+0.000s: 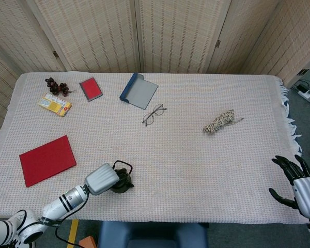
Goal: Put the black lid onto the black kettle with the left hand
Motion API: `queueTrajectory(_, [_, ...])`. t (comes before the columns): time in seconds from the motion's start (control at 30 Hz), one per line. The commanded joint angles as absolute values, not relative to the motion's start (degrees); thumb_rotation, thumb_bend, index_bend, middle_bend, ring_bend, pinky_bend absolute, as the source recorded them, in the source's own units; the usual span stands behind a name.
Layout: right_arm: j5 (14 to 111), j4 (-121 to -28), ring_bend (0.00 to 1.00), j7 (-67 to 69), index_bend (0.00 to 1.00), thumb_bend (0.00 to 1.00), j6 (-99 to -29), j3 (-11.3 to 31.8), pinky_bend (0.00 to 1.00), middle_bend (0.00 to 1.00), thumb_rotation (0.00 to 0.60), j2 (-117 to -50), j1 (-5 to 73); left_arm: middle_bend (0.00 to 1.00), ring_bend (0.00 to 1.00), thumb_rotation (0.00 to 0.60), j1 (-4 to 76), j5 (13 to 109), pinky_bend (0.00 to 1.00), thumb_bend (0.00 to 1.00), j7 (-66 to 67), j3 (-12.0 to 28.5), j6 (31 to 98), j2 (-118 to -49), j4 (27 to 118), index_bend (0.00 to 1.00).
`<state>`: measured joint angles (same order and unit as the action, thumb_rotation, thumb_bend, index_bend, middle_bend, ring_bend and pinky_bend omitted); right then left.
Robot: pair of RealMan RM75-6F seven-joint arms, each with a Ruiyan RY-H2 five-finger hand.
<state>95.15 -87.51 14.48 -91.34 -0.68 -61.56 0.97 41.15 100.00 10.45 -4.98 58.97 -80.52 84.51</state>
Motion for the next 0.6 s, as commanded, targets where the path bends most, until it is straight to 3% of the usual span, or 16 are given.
queueTrajectory(0.03, [95.1,-87.6,0.21,14.4,0.16,0.26,-91.4,-0.6,0.04,0.18,0.600,-61.5,1.0,0.38,0.79,0.600,40.8,99.7,0.88,0.31,10.9,-5.2,58.9,-80.0,85.2,0.37])
queueTrajectory(0.33, [95.2,-87.8,0.21,14.2,0.16,0.26,-91.5,-0.7,0.04,0.18,0.600,-61.4,1.0,0.26,0.77,0.600,40.2,98.6,0.88,0.28,11.2,-4.9,59.3,-78.9,86.8,0.25])
queueTrajectory(0.6, [95.3,-87.9,0.21,14.2,0.16,0.26,-91.8,-0.7,0.04,0.18,0.600,-61.4,0.8,0.21,0.77,0.600,40.0,98.7,0.88,0.27,11.7,-4.9,59.3,-78.9,87.4,0.19])
